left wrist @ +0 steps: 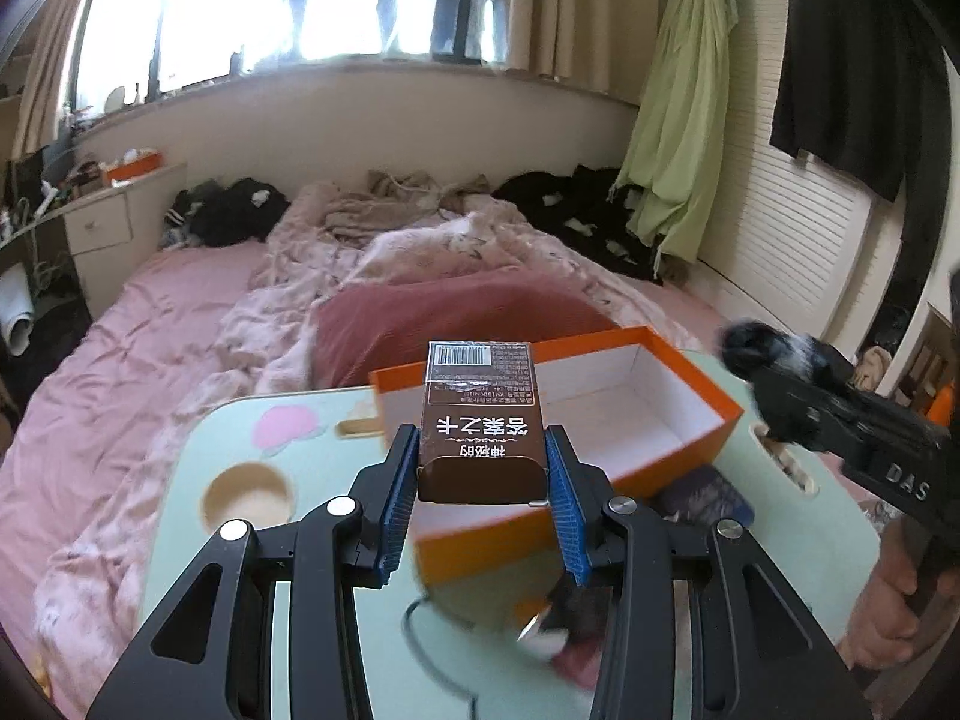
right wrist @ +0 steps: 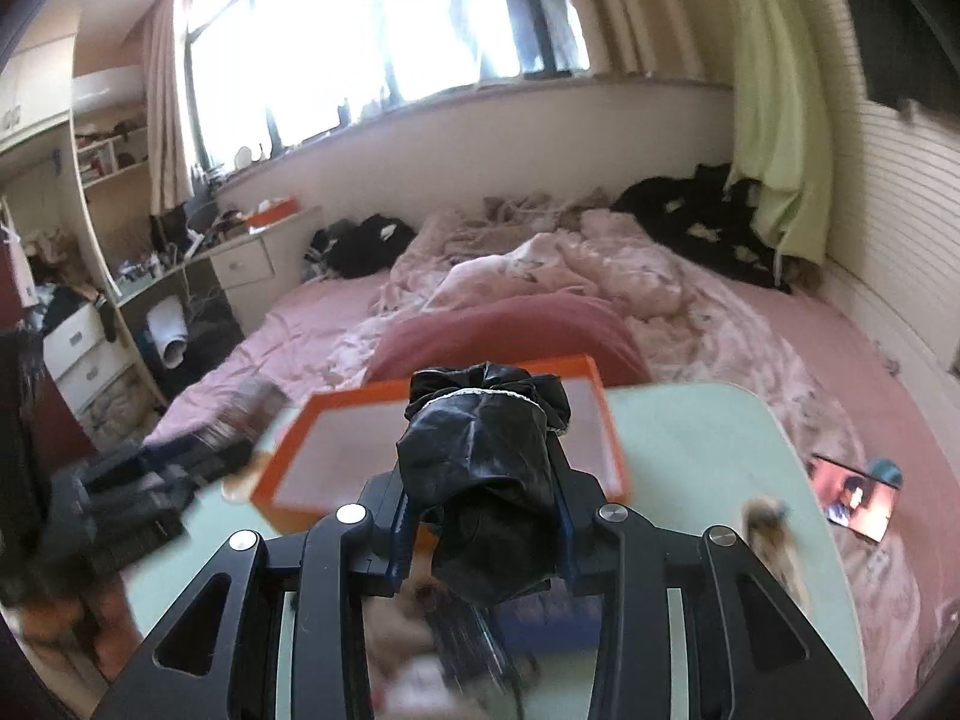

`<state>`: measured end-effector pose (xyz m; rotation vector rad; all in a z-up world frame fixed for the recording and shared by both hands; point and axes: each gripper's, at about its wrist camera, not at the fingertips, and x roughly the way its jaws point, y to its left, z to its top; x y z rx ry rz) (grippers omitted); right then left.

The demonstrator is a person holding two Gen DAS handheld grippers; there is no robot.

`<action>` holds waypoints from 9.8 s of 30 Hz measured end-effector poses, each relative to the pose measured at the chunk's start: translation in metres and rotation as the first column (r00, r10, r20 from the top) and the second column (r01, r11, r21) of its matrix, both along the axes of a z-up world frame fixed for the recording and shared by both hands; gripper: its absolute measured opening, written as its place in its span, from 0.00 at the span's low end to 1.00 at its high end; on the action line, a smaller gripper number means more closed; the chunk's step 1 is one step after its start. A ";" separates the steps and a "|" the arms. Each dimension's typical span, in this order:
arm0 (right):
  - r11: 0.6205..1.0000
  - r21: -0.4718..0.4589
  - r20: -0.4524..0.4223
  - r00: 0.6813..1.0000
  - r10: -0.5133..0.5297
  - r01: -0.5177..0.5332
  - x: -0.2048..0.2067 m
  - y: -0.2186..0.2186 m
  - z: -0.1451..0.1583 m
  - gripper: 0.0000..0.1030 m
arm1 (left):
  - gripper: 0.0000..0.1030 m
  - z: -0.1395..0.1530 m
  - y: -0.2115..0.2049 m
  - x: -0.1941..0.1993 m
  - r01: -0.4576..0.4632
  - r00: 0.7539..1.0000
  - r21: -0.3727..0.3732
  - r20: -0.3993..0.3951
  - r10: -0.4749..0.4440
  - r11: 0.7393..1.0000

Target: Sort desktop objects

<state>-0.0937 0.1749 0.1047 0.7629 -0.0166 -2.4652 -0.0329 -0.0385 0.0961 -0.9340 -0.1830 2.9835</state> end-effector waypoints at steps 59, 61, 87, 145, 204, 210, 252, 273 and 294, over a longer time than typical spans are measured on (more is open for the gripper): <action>0.934 0.330 0.167 0.982 0.086 -0.138 0.080 0.020 -0.109 1.00 | 1.00 -0.095 0.025 0.058 0.052 0.960 -0.044 0.279 -0.038 0.998; 0.934 0.329 0.168 0.982 0.090 -0.142 0.080 0.020 -0.109 1.00 | 1.00 -0.095 0.024 0.058 0.052 0.960 -0.043 0.278 -0.038 0.998; 0.936 0.317 0.128 0.985 0.118 -0.154 0.084 0.019 -0.112 1.00 | 1.00 -0.095 0.025 0.058 0.052 0.960 -0.044 0.278 -0.038 0.998; 0.975 0.160 0.058 0.988 0.145 -0.152 0.089 0.040 -0.098 0.72 | 0.29 -0.020 0.012 0.045 0.131 0.991 0.151 -0.024 -0.128 0.980; 0.977 -0.130 0.165 0.967 0.192 -0.171 -0.064 -0.017 -0.017 0.14 | 0.29 -0.007 0.013 -0.053 0.171 0.985 0.213 -0.003 -0.174 0.962; 0.974 -0.176 0.168 0.970 0.173 -0.144 -0.060 -0.009 -0.027 0.42 | 0.51 -0.016 0.010 -0.050 0.136 0.990 0.200 0.006 -0.140 0.970; 0.961 0.268 0.073 0.996 0.051 -0.069 0.077 0.040 -0.114 0.99 | 1.00 -0.097 0.030 0.064 0.111 0.964 -0.049 0.248 -0.095 0.993; 0.961 0.268 0.073 0.996 0.051 -0.069 0.077 0.039 -0.113 0.99 | 1.00 -0.097 0.030 0.065 0.110 0.964 -0.049 0.248 -0.095 0.993; 0.961 0.266 0.073 0.996 0.052 -0.070 0.078 0.040 -0.114 0.99 | 1.00 -0.097 0.030 0.065 0.111 0.964 -0.048 0.247 -0.096 0.993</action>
